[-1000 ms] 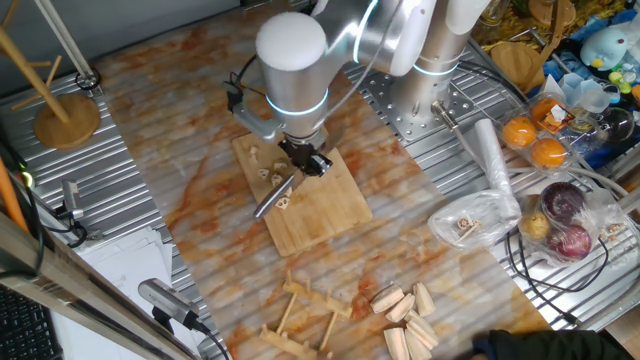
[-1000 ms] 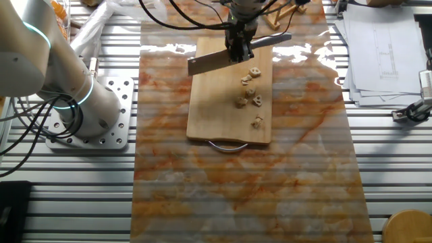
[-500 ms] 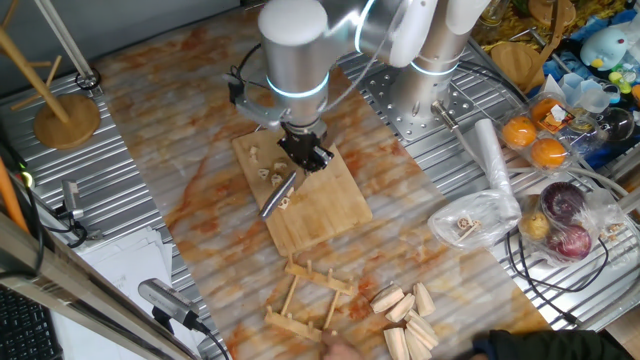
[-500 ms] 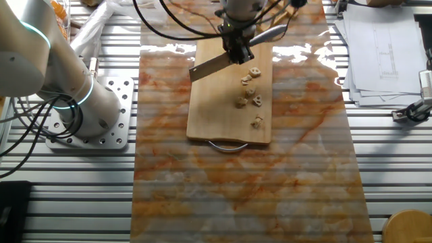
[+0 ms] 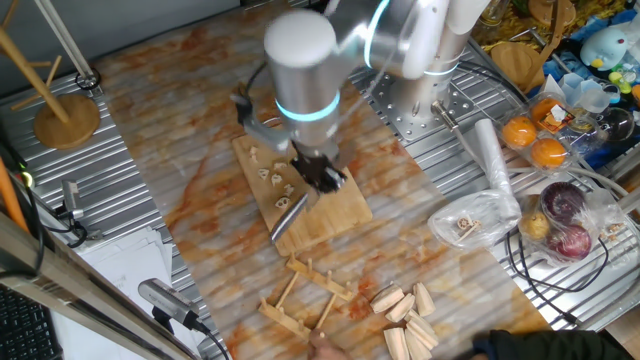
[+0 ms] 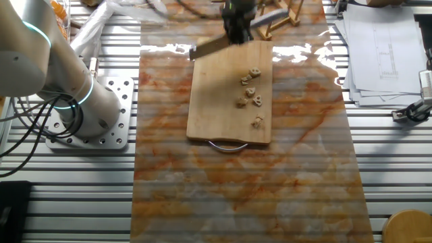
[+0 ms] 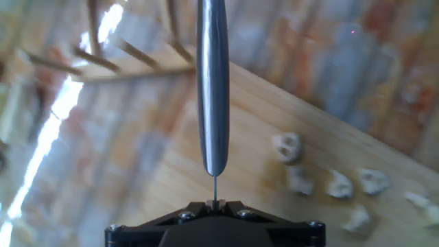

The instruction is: Slice the lotus root

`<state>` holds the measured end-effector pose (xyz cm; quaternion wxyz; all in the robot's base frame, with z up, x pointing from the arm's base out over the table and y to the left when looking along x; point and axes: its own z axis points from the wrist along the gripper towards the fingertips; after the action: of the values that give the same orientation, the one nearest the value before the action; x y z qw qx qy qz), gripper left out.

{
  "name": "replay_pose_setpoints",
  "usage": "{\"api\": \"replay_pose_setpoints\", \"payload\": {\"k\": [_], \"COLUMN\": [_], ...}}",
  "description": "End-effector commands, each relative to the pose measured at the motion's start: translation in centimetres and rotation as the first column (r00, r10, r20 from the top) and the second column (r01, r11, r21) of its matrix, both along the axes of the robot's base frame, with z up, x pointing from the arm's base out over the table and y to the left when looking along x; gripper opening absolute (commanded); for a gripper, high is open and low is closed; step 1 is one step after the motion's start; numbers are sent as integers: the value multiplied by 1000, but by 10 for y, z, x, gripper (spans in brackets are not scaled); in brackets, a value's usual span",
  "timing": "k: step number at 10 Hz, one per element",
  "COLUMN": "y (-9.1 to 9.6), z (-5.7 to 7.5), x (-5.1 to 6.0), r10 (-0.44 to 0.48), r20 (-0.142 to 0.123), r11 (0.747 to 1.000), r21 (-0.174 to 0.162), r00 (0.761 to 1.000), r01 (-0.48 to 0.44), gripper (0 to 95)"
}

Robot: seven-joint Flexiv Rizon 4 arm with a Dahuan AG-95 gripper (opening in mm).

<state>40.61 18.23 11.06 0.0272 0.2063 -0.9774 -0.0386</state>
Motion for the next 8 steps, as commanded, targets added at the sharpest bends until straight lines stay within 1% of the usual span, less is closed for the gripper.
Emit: {"api": "replay_pose_setpoints", "payload": {"k": [1,2,3,4,5,6,7,8], "y": [19,25,27,24,22,22,22,22], "z": [7,13,14,13,14,14,14,14], "x": [11,18,19,18,18,18,18,18], "r10": [-17,-39,-42,-30,-7,24,33,32], "r20": [6,-3,-8,-1,-6,-9,-10,-10], "r11": [999,998,997,998,998,997,996,994], "r21": [-47,-52,-58,-54,-63,-79,-88,-105], "r00": [1000,999,999,1000,1000,1000,999,999], "r01": [17,39,42,30,6,-25,-33,-33], "gripper": [0,0,0,0,0,0,0,0]}}
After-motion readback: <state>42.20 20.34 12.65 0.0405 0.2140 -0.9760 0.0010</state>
